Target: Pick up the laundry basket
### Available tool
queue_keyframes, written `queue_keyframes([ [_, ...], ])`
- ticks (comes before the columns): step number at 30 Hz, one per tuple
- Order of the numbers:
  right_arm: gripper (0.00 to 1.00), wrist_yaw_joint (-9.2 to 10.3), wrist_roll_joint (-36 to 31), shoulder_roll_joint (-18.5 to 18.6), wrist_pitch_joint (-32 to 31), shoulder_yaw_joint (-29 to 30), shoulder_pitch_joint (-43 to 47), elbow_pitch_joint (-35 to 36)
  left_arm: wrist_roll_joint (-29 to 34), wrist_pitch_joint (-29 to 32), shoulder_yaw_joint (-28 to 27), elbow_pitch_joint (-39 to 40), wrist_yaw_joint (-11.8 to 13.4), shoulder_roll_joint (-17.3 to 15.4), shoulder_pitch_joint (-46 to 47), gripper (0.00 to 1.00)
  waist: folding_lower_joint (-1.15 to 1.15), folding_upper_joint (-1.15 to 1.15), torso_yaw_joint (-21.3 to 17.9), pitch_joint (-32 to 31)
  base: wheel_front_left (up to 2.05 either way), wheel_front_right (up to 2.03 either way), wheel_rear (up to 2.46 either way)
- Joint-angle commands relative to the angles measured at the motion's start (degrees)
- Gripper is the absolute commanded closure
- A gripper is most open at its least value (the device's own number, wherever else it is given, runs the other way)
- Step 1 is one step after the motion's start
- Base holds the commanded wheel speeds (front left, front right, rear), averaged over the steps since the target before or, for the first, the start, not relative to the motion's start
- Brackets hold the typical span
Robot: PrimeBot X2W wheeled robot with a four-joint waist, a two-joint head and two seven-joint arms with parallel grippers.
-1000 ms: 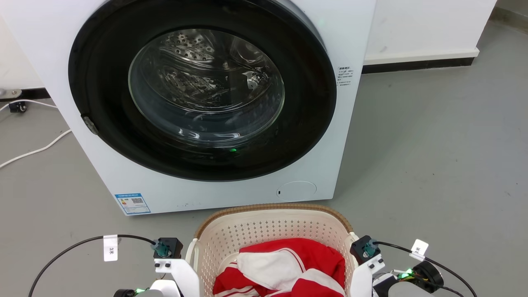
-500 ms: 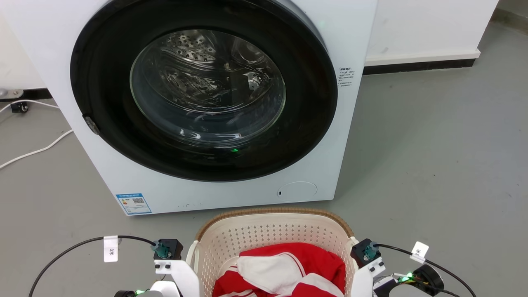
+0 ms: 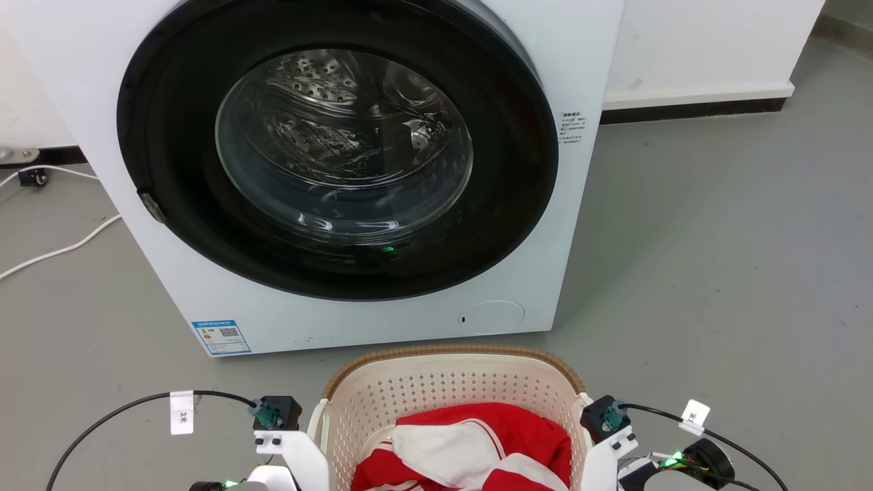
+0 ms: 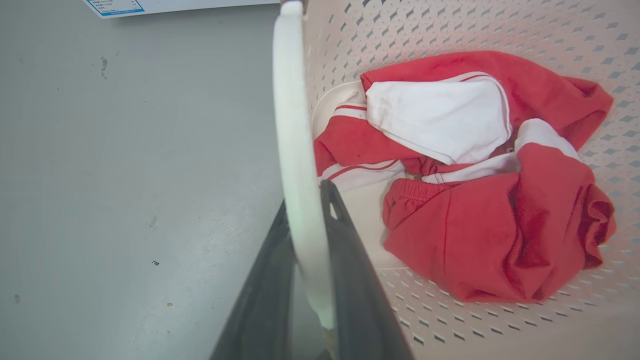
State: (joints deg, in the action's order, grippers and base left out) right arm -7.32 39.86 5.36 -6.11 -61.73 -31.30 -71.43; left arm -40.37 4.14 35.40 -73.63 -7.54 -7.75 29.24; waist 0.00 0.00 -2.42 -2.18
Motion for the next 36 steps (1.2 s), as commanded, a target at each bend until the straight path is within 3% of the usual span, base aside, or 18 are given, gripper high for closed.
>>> queue_keyframes([
  [1, 1.0, -0.3, -0.23, 0.58, 0.09, -0.72, -0.22, -0.22, -0.15, -0.58, 0.18, 0.22, 0.16, -0.97, 0.25, 1.0, 0.0, 0.0, 0.0, -0.02, 0.0, 0.0, 0.0],
  [36, 1.0, -0.3, 6.1, 0.54, 1.44, -7.38, -1.29, -1.32, -4.05, -0.9, 3.96, 0.01, 0.16, -1.22, 0.45, 1.0, 0.0, 0.0, 0.34, 0.44, 0.0, 0.0, 0.0],
])
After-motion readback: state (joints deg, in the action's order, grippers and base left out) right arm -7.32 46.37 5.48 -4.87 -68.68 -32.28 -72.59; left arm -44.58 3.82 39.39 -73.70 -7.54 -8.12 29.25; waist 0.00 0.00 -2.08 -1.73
